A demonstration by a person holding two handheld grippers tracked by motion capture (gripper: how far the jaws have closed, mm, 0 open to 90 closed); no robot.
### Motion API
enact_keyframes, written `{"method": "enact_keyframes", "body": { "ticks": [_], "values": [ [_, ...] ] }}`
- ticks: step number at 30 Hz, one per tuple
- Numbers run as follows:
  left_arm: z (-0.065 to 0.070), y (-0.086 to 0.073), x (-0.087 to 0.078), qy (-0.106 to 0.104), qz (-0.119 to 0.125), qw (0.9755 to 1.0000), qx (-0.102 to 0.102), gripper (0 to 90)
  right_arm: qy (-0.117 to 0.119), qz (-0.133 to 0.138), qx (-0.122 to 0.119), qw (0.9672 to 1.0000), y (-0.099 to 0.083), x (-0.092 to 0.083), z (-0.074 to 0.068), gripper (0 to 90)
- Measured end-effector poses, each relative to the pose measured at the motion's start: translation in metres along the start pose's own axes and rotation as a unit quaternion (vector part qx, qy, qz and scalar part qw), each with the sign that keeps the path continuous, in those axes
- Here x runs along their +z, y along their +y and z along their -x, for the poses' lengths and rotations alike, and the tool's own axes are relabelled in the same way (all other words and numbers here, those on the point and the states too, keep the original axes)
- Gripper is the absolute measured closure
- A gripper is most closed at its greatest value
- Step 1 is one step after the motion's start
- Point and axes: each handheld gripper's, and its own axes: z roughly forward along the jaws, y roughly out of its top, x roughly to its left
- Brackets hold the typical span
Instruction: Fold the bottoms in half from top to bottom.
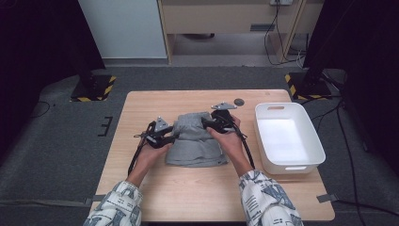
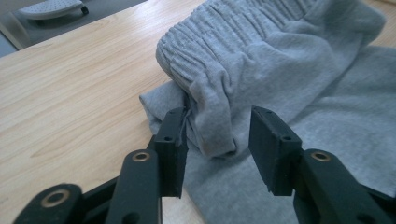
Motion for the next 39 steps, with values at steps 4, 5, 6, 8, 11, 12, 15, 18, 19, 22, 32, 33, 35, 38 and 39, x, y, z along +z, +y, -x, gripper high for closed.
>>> {"method": "enact_keyframes", "body": {
  "ticks": [4,5,6,8,11,12,15,18,19,22,32,33,35,38,39],
  "values": [
    [0.002,-0.005,-0.005,-0.007,0.005,1.0,0.003,55.5,-0.01,0.0,0.017,0.9998,0.013,0.008,-0.002,37.2],
    [0.002,-0.006,-0.006,-0.007,0.006,1.0,0.002,55.2,-0.015,0.001,0.021,0.9997,0.017,0.011,-0.002,37.5],
    [0.002,-0.006,-0.006,-0.007,0.007,1.0,0.002,55.0,-0.02,0.0,0.023,0.9995,0.02,0.014,-0.002,37.7],
    [0.001,-0.005,-0.009,-0.003,0.012,0.9999,-0.001,55.0,-0.026,0.0,0.029,0.9992,0.026,0.019,-0.002,38.2],
    [0.002,-0.005,-0.012,-0.003,0.018,0.9998,-0.004,55.4,-0.038,-0.012,0.039,0.9984,0.03,0.027,0.0,40.6],
    [0.002,-0.004,-0.013,-0.002,0.019,0.9998,0.0,55.7,-0.043,-0.018,0.038,0.9982,0.03,0.029,0.001,42.3],
    [0.003,-0.002,-0.016,0.001,0.028,0.9996,0.002,57.0,-0.042,-0.039,0.032,0.9978,0.025,0.032,0.003,46.1],
    [0.001,0.002,-0.019,0.005,0.035,0.9994,-0.002,57.7,-0.035,-0.043,0.025,0.9981,0.015,0.027,0.003,47.6],
    [0.0,0.003,-0.019,0.006,0.037,0.9993,-0.007,57.8,-0.035,-0.044,0.023,0.9982,0.012,0.024,0.003,47.6],
    [0.0,0.006,-0.02,0.008,0.039,0.9991,-0.014,57.7,-0.029,-0.047,0.016,0.9984,0.002,0.016,0.004,48.4],
    [0.003,0.012,-0.017,0.015,0.041,0.9989,-0.017,57.6,-0.003,-0.061,0.0,0.9981,-0.034,-0.002,0.0,48.0],
    [0.003,0.013,-0.017,0.016,0.042,0.9989,-0.017,57.6,-0.001,-0.063,0.001,0.998,-0.037,-0.003,-0.001,48.1],
    [0.003,0.016,-0.017,0.018,0.043,0.9988,-0.018,57.3,0.004,-0.066,-0.004,0.9978,-0.041,-0.004,-0.003,48.1],
    [0.003,0.022,-0.017,0.021,0.049,0.9984,-0.02,57.0,0.008,-0.071,-0.013,0.9974,-0.047,-0.006,-0.006,47.7],
    [0.003,0.024,-0.017,0.023,0.051,0.9982,-0.022,57.0,0.008,-0.072,-0.013,0.9973,-0.049,-0.006,-0.007,47.6]
  ]
}}
